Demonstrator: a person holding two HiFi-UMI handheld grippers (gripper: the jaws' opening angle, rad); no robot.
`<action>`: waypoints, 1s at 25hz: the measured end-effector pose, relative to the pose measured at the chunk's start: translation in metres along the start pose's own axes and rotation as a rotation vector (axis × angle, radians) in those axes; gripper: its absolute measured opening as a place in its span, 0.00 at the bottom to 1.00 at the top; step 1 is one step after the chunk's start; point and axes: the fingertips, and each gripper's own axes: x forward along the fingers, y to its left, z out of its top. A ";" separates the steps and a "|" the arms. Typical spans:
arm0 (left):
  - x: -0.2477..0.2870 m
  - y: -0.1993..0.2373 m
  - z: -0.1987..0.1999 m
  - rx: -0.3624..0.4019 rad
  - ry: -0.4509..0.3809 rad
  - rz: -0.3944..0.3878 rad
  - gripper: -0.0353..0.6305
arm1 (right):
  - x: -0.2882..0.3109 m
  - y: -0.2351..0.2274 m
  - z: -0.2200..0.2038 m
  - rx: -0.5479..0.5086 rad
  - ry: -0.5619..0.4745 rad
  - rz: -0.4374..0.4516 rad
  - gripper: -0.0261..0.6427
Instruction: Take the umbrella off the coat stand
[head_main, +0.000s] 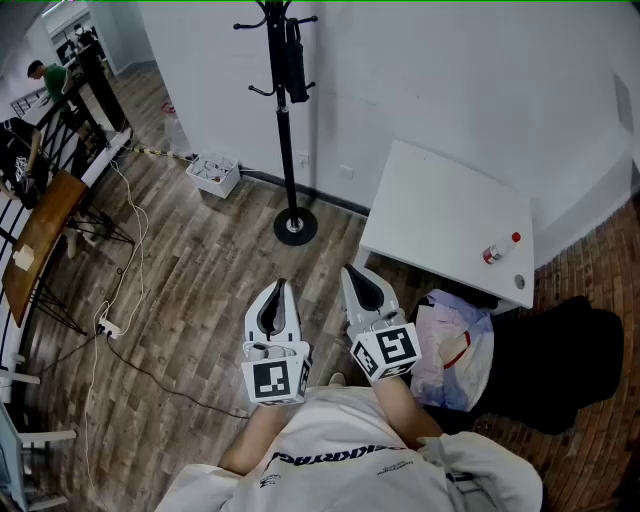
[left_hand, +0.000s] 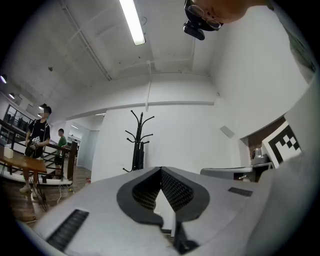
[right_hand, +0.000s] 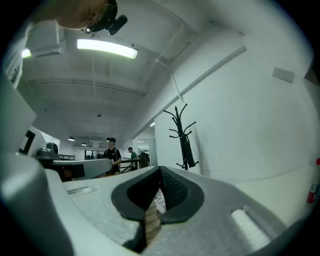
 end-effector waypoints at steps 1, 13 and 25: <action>0.004 -0.004 -0.003 0.000 0.003 0.004 0.05 | 0.000 -0.003 0.003 -0.015 -0.013 0.013 0.04; 0.038 -0.056 -0.033 0.017 0.032 0.010 0.05 | -0.007 -0.053 0.008 -0.041 -0.018 0.126 0.04; 0.068 -0.051 -0.067 -0.003 0.076 0.006 0.05 | 0.026 -0.060 -0.008 -0.059 -0.007 0.193 0.04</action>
